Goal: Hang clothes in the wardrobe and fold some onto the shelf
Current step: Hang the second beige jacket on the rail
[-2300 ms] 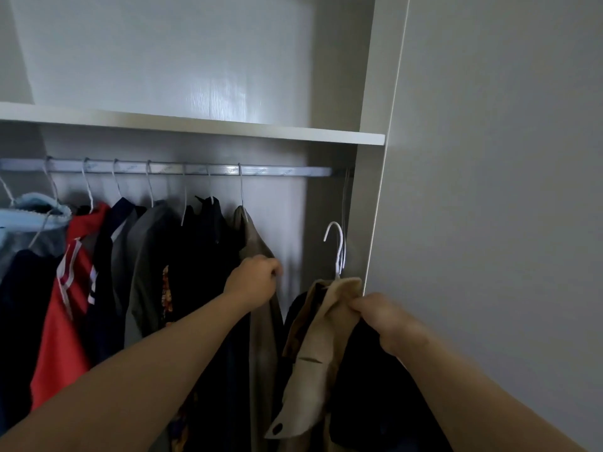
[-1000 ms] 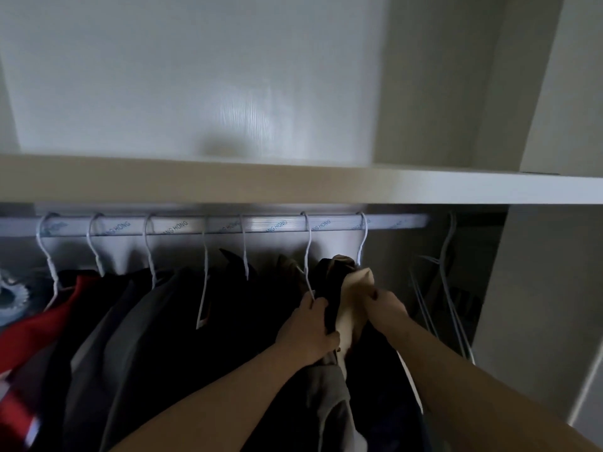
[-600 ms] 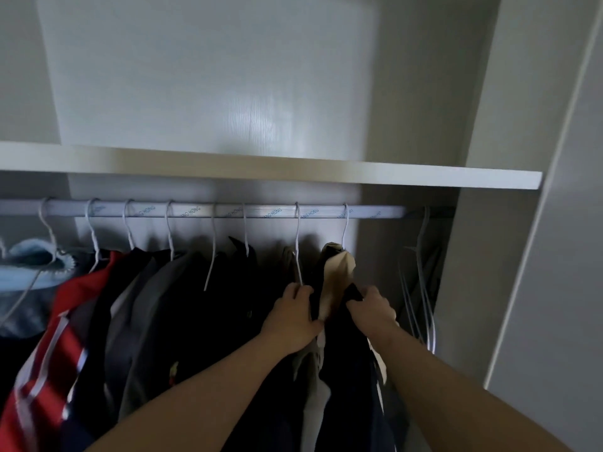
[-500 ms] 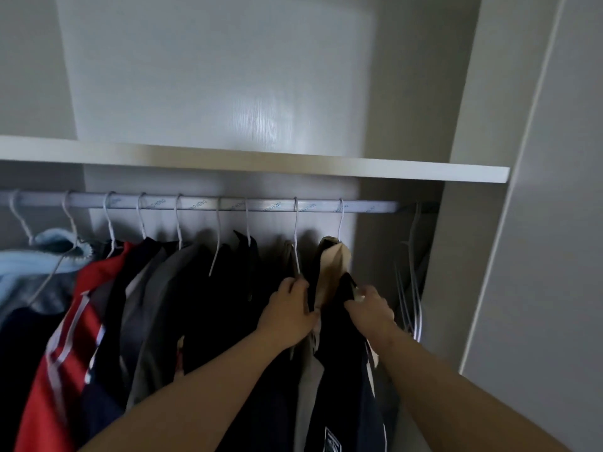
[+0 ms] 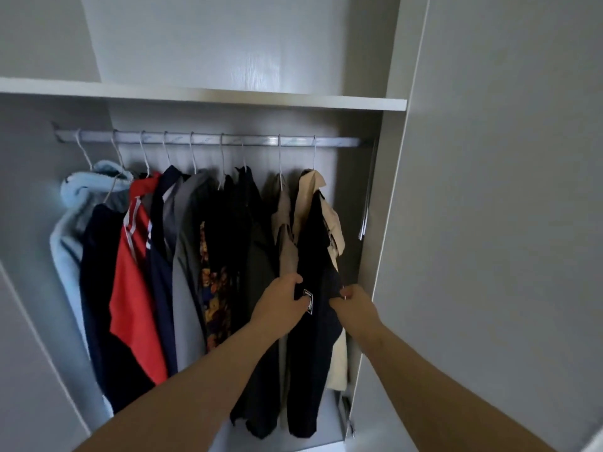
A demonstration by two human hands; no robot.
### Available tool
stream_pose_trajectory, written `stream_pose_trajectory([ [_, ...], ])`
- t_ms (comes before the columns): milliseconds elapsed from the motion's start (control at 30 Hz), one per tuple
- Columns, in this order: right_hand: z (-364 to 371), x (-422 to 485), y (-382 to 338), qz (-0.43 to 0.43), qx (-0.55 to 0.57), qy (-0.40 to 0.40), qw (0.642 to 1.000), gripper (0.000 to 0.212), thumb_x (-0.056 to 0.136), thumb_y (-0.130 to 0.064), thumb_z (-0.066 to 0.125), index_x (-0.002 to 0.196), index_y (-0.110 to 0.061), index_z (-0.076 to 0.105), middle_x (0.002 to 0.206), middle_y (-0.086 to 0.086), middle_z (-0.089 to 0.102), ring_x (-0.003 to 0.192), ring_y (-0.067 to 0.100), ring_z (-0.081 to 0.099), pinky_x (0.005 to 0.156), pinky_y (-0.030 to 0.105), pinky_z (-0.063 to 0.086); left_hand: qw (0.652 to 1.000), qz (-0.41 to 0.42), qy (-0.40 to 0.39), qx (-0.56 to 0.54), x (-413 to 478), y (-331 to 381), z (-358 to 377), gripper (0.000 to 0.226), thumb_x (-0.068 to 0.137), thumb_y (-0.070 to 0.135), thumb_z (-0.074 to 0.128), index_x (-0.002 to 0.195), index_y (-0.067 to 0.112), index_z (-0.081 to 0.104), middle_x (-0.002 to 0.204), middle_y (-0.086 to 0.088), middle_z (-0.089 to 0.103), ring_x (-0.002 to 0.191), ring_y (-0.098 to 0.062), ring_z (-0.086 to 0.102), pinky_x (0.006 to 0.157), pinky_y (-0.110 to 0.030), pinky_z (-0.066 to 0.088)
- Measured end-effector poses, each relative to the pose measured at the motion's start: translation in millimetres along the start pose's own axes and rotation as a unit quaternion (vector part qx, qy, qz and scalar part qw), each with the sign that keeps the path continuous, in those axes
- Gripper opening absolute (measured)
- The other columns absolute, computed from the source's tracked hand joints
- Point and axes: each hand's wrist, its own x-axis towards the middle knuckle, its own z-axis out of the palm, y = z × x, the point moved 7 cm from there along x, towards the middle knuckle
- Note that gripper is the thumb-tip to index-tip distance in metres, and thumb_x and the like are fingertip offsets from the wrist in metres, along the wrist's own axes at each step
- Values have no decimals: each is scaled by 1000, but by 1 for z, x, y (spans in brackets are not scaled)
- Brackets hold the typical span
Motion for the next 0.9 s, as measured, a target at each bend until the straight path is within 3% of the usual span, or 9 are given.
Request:
stream_pose_trajectory([
  [67, -4, -30, 18, 12, 2, 0, 1000, 28, 87, -17, 54, 113, -7, 52, 103, 9, 57, 93, 23, 56, 70, 27, 42, 1000, -18, -4, -13, -29, -5, 14, 37, 91, 24, 54, 127, 17, 45, 122, -2, 52, 91, -5, 46, 71, -16, 38],
  [167, -7, -72, 44, 34, 3, 9, 999, 15, 86, -15, 53, 101, -10, 52, 93, 3, 52, 88, 21, 51, 68, 25, 37, 998, -47, -37, -32, -72, -14, 36, 36, 90, 24, 55, 125, 18, 48, 124, 0, 53, 95, -7, 47, 79, -19, 40],
  [300, 0, -124, 74, 89, 15, 17, 996, 17, 89, -15, 52, 105, -9, 53, 96, 7, 53, 87, 22, 52, 74, 27, 37, 992, -96, -73, -42, -120, -29, 54, 34, 90, 24, 56, 123, 21, 49, 121, 2, 53, 103, -14, 53, 90, -26, 46],
  [367, 6, -154, 89, 114, 11, 16, 993, 18, 89, -14, 51, 105, -6, 55, 101, 16, 57, 90, 28, 56, 71, 27, 40, 989, -101, -96, -45, -148, -35, 61, 32, 90, 24, 55, 122, 20, 50, 120, 1, 54, 98, -12, 53, 82, -17, 44],
  [433, 12, -185, 104, 137, 15, 26, 990, 22, 90, -14, 51, 109, -4, 55, 102, 16, 59, 88, 26, 55, 70, 26, 41, 987, -100, -117, -49, -177, -40, 64, 30, 90, 24, 55, 120, 20, 51, 118, 1, 55, 84, -7, 53, 64, -5, 41],
  [533, 25, -243, 130, 177, 45, 47, 982, 15, 90, -11, 53, 104, -5, 54, 86, 7, 52, 81, 21, 49, 69, 24, 38, 982, -95, -157, -42, -229, -49, 69, 30, 90, 23, 54, 120, 21, 52, 121, 1, 56, 87, -10, 52, 70, -17, 40],
  [633, 38, -316, 156, 233, 67, 78, 967, 6, 87, -9, 53, 93, -9, 53, 76, 5, 50, 67, 17, 45, 56, 21, 34, 973, -96, -206, -43, -286, -58, 75, 29, 89, 22, 53, 118, 23, 52, 122, 2, 56, 92, -14, 53, 73, -23, 44],
  [800, 30, -414, 193, 294, 77, 153, 940, 15, 87, -17, 51, 100, -14, 59, 82, 1, 56, 61, 11, 47, 47, 20, 33, 958, -62, -275, -49, -362, -42, 90, 23, 89, 25, 52, 113, 24, 52, 114, 6, 55, 81, -7, 51, 55, -15, 39],
  [900, 21, -479, 219, 338, 99, 205, 913, 11, 88, -15, 52, 96, -13, 59, 72, -2, 52, 59, 10, 45, 47, 20, 31, 941, -22, -335, -32, -415, -23, 112, 29, 90, 25, 52, 118, 20, 53, 110, 6, 55, 92, -10, 49, 71, -20, 38],
])
